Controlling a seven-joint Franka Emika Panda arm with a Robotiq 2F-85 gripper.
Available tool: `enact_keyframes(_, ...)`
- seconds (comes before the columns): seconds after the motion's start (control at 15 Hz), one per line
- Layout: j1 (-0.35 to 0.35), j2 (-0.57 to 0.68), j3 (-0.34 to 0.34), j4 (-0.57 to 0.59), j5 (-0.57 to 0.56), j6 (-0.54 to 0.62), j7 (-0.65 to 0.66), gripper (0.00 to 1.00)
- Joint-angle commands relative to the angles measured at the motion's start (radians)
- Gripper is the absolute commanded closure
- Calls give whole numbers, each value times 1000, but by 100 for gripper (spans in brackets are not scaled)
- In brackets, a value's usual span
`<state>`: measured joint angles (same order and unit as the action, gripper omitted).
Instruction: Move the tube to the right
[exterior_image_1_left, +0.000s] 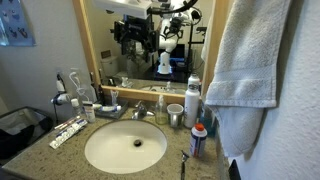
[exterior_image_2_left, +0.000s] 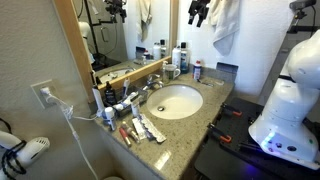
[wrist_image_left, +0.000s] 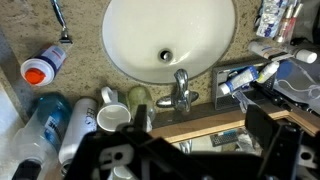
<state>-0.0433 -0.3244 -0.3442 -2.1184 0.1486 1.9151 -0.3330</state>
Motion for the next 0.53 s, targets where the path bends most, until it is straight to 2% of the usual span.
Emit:
enact_keyframes(0.0,-33,17,31,10,15,-8,-15,0)
enact_keyframes(0.2,-10,84,46,46,29,-30,-66,0)
enact_keyframes(0.47,26,222,88,107,71,-55,-223,0)
